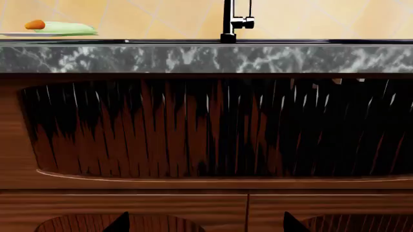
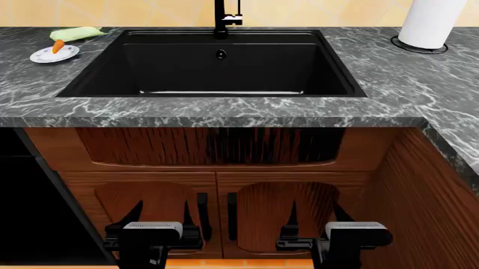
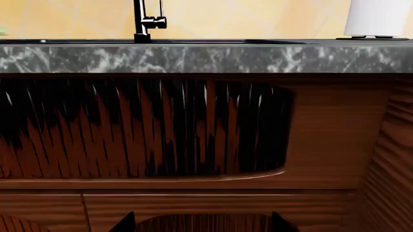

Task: Pick the carrot from the counter and place it in the sink. Then turn on the sink faucet.

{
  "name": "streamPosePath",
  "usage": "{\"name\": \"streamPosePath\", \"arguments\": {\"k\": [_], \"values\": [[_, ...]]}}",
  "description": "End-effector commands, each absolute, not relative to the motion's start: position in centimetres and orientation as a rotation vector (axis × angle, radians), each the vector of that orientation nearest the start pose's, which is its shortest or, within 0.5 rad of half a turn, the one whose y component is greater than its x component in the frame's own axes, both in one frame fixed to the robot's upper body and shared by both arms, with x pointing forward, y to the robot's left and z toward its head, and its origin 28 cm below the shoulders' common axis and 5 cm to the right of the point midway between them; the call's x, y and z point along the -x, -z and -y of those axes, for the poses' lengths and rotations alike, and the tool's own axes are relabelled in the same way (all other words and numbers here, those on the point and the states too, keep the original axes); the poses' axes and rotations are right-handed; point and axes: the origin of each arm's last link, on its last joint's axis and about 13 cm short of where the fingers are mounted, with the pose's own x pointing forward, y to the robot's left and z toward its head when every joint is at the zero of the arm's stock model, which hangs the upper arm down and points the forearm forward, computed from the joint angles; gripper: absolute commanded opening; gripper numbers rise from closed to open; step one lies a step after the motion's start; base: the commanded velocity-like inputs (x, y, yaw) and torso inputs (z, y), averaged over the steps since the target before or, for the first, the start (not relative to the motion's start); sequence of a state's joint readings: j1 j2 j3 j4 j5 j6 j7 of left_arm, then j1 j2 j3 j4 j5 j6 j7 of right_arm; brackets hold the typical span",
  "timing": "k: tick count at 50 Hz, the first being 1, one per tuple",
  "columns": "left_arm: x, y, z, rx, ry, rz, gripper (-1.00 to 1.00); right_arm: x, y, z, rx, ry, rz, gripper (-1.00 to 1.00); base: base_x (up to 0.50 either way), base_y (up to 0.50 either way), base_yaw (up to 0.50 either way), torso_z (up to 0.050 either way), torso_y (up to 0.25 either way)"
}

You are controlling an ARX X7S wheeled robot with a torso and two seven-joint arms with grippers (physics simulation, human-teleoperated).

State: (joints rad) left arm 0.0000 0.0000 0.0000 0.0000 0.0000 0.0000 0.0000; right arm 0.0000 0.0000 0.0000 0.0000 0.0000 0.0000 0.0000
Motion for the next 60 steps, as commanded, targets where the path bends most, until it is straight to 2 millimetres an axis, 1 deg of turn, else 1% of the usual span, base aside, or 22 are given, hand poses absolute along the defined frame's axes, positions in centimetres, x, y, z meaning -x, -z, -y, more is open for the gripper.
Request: {"name": "streamPosePath", "arguments": {"k": [1,3,4,5,13,16,18,28,33,47,49,51,52,53,54,55,56,58,60], "values": [[-21.0,-1.3,-20.5,-0.009,-0.004,0.0,1.0,-20.9,-1.1,9.5,-0.017,-0.001,-0.009,1.0,0.0,0.0,0.0,0.0,0.0],[-21.0,-1.5,-20.6,0.001,-0.002,-0.003,1.0,-20.8,-1.1,9.6,-0.021,-0.002,-0.02,1.0,0.0,0.0,0.0,0.0,0.0],[-20.9,-1.5,-20.6,0.002,0.002,-0.001,1.0,-20.9,-1.1,9.6,0.018,0.021,-0.023,1.0,0.0,0.0,0.0,0.0,0.0],[-20.9,-1.5,-20.6,-0.001,0.007,-0.001,1.0,-20.9,-1.2,9.6,-0.001,0.015,-0.024,1.0,0.0,0.06,0.0,0.0,0.0],[-21.1,-1.5,-20.7,-0.012,0.012,0.005,1.0,-21.2,-1.2,9.4,0.014,-0.007,-0.034,1.0,0.0,0.5,0.0,0.0,0.0],[-20.9,-1.3,-20.6,-0.014,0.018,0.003,1.0,-21.1,-0.9,9.4,0.011,-0.013,-0.041,1.0,0.0,0.5,0.0,0.0,0.0],[-20.9,-1.4,-20.6,-0.014,0.02,0.005,1.0,-21.0,-1.0,9.4,-0.014,-0.019,-0.028,1.0,0.0,0.5,0.0,0.0,0.0],[-20.9,-1.1,-20.8,-0.012,0.011,-0.001,1.0,-21.0,-0.6,9.3,0.029,0.002,-0.06,1.0,0.01,0.07,0.0,0.0,0.0],[-20.7,-1.0,-20.8,-0.002,0.028,-0.005,1.0,-20.9,-0.6,9.3,0.016,-0.007,-0.056,1.0,0.01,0.21,0.0,0.0,0.0],[-20.8,-1.5,-20.8,-0.004,0.04,-0.012,1.0,-21.0,-1.3,9.2,0.024,-0.016,-0.057,1.0,0.0,0.0,0.0,0.05,0.0],[-21.0,-2.4,-20.7,-0.007,0.046,-0.027,1.0,-21.0,-2.5,9.3,-0.016,-0.043,-0.063,1.0,0.0,0.0,0.0,0.05,0.0],[-21.7,-5.7,-20.8,-0.023,0.054,-0.029,1.0,-21.3,-5.4,9.5,0.006,-0.074,-0.07,1.0,0.0,0.0,0.0,0.05,0.0],[-22.1,-7.8,-20.9,-0.048,0.056,0.001,1.0,-21.4,-7.1,9.6,0.012,-0.097,-0.084,1.0,0.0,0.0,0.0,0.05,0.0],[-22.2,-9.1,-20.9,-0.044,0.061,0.002,1.0,-21.6,-8.1,9.7,0.033,-0.075,-0.087,1.0,0.0,0.0,0.0,0.05,0.0],[-22.4,-10.8,-20.9,-0.038,0.065,0.003,1.0,-21.8,-9.7,9.9,0.014,-0.082,-0.078,1.0,0.0,0.0,0.0,0.05,0.0],[-22.5,-12.0,-20.9,-0.045,0.066,0.018,1.0,-21.9,-10.8,10.1,-0.02,-0.085,-0.067,1.0,0.0,0.29,0.0,0.05,0.0],[-22.9,-13.7,-20.8,-0.048,0.078,0.034,1.0,-22.2,-12.6,10.4,-0.014,-0.107,-0.037,1.0,0.07,0.5,0.0,0.05,0.0],[-23.5,-14.6,-20.8,-0.055,0.071,0.043,1.0,-22.7,-13.6,10.5,0.07,-0.075,-0.017,1.0,0.04,0.23,0.0,0.05,0.0],[-24.0,-15.4,-20.8,-0.059,0.07,0.046,1.0,-23.1,-14.5,10.5,0.032,-0.113,-0.03,1.0,0.0,0.19,0.0,0.05,0.0]]}}
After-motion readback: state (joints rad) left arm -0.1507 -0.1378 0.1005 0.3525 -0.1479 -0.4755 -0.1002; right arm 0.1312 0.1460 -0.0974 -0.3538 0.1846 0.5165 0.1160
